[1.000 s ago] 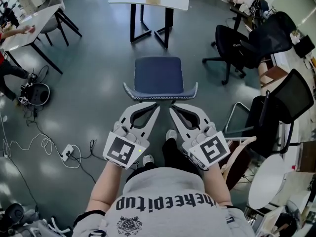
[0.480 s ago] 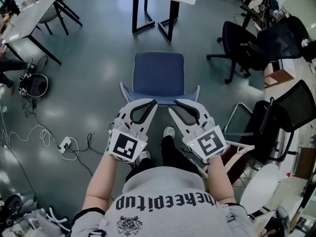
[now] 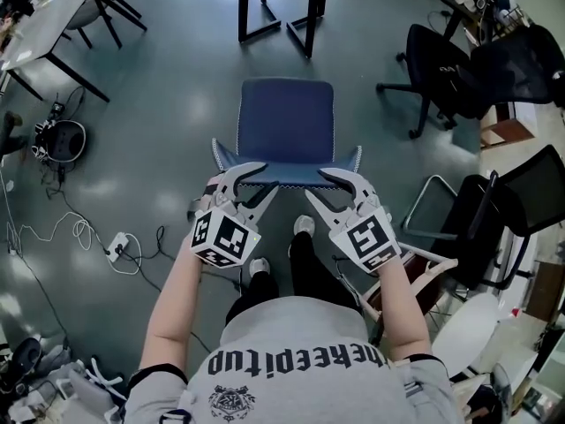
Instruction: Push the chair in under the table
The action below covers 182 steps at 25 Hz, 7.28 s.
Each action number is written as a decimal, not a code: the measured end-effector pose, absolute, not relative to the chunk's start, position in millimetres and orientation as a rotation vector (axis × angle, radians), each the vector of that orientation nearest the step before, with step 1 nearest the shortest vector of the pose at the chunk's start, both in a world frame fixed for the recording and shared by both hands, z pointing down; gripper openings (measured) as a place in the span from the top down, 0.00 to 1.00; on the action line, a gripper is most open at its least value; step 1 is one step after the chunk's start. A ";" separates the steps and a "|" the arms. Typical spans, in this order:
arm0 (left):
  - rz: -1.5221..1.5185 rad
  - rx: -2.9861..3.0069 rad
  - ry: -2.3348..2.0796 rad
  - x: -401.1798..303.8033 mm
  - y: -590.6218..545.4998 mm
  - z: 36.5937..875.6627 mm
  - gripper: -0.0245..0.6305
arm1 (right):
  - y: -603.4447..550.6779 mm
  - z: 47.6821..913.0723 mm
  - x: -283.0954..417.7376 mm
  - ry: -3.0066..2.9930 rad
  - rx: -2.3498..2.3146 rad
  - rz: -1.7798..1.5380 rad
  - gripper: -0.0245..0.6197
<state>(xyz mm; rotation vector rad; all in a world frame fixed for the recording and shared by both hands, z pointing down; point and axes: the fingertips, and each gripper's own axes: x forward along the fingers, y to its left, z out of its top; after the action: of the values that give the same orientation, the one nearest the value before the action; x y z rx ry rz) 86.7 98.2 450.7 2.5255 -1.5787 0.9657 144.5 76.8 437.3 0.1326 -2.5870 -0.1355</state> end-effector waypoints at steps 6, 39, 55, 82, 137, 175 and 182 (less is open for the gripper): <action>1.177 2.483 -1.455 80.3 99.8 489.5 0.68 | 75.4 471.3 147.6 -2.497 0.068 -0.161 0.68; 1.388 2.300 -1.265 66.3 97.5 556.2 0.65 | 55.0 543.8 158.5 -2.235 0.019 -0.325 0.66; 1.463 2.361 -1.245 61.2 87.6 556.7 0.78 | 48.7 546.7 147.2 -2.251 -0.042 -0.463 0.79; 1.414 2.283 -1.295 32.7 10.1 554.4 0.77 | -30.4 542.5 116.4 -2.308 -0.223 -0.525 0.83; 1.425 2.484 -1.114 -142.3 -132.5 548.9 0.79 | -162.4 537.7 -56.1 -2.308 -0.037 -0.444 0.83; 1.443 2.578 -1.035 -249.9 -234.2 544.8 0.79 | -255.4 534.0 -161.4 -2.318 0.066 -0.399 0.83; 1.445 2.580 -1.016 -271.3 -254.3 544.6 0.79 | -274.6 534.0 -182.3 -2.320 0.065 -0.391 0.83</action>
<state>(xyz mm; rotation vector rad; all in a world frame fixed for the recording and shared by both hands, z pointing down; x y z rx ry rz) -271.3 -254.3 544.6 2.5802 -1.0162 1.4447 -182.3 -274.6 534.0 0.0655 -2.3202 -0.3905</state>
